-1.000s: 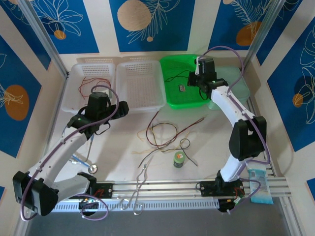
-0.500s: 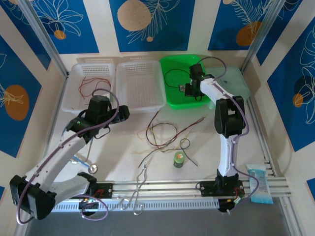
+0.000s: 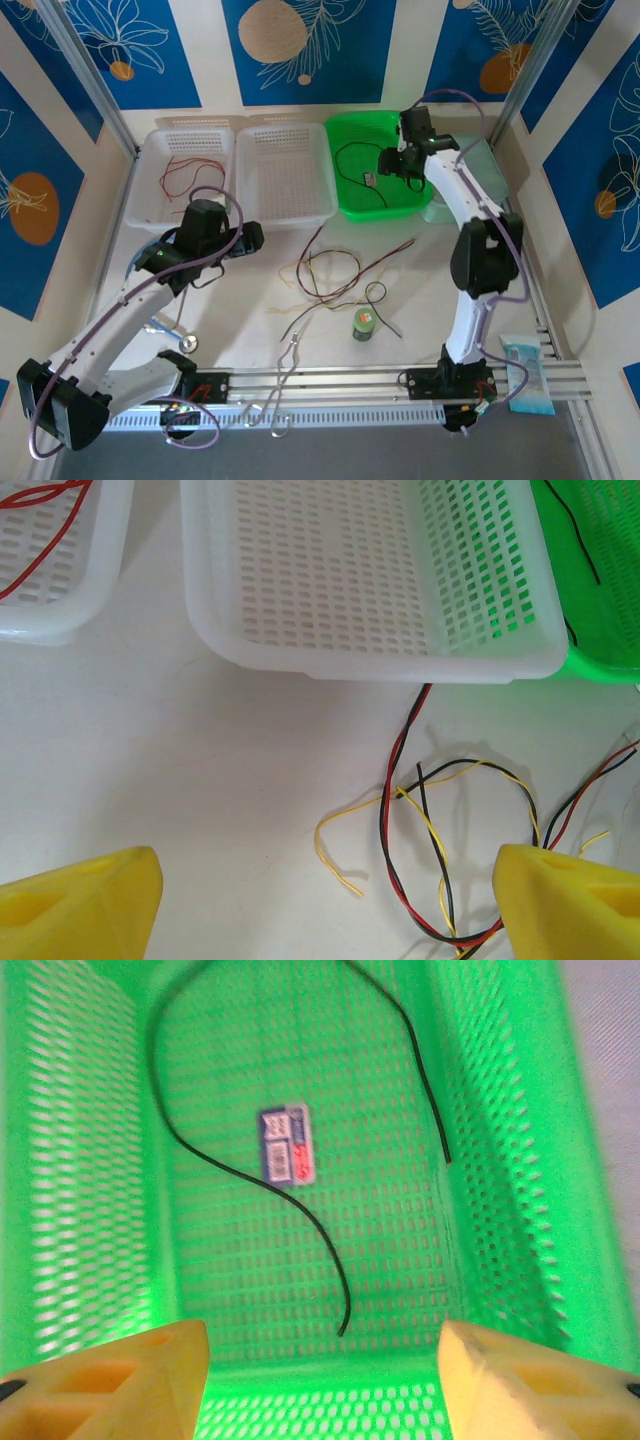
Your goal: Untangle the cables
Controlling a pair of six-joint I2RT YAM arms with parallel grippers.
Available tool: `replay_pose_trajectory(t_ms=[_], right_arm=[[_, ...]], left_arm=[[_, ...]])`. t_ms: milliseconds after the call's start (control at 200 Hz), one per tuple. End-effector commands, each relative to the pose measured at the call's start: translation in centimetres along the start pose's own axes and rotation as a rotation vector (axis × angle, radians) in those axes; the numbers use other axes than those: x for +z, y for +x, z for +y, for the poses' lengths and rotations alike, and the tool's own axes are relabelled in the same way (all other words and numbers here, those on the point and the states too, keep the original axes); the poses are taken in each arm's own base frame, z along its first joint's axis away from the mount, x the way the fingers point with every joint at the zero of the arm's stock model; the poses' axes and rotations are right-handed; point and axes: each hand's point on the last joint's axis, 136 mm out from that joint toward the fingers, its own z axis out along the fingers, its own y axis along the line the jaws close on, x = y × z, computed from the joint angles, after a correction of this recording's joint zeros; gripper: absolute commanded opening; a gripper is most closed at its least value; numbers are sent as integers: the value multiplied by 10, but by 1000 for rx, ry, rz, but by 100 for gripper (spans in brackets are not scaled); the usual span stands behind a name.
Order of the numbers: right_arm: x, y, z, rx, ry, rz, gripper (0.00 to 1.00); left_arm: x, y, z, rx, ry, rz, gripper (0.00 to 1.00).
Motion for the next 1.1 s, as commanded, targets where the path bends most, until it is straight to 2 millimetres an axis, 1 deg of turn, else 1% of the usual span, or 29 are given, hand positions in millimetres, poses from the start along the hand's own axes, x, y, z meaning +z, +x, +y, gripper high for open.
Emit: replay_pose_trajectory(t_ms=[0, 80, 125, 135, 205, 275, 355, 440, 470, 525, 585, 685, 790, 935, 1021, 1096], right_arm=[[-55, 8, 25, -49, -99, -52, 62], [-75, 32, 40, -70, -140, -53, 62], [-84, 52, 47, -87, -157, -39, 61], [-88, 53, 50, -86, -164, -42, 61], [-97, 86, 60, -74, -192, -9, 60], [-109, 118, 76, -77, -258, 29, 59], [-121, 148, 89, -49, -307, 69, 58], [-129, 178, 112, 0, -400, 115, 54], [-132, 186, 124, 9, -437, 123, 53], [-131, 200, 142, 27, -480, 142, 51], [-126, 214, 158, 55, -494, 185, 50], [-117, 228, 187, 112, -507, 263, 49], [-100, 239, 203, 194, -450, 313, 44], [-81, 246, 218, 159, -365, 289, 41], [-70, 254, 227, 148, -351, 309, 39], [-60, 262, 229, 133, -331, 323, 39]], left_arm=[[-4, 13, 5, 4, -15, 29, 86], [0, 24, 8, -2, -12, 56, 86], [3, 31, 11, -9, -15, 74, 86], [3, 33, 12, -13, -15, 77, 86], [7, 44, 13, -34, -4, 106, 86], [10, 54, 15, -63, 11, 123, 85], [12, 64, 16, -95, 30, 136, 84], [15, 75, 20, -129, 43, 147, 84], [16, 78, 21, -141, 49, 146, 84], [18, 86, 26, -171, 50, 140, 84], [20, 93, 31, -198, 52, 136, 84], [19, 103, 40, -236, 40, 138, 83], [14, 109, 46, -270, 32, 131, 83], [10, 118, 51, -310, 38, 135, 82], [12, 126, 49, -319, 59, 165, 81], [13, 132, 47, -321, 69, 192, 81]])
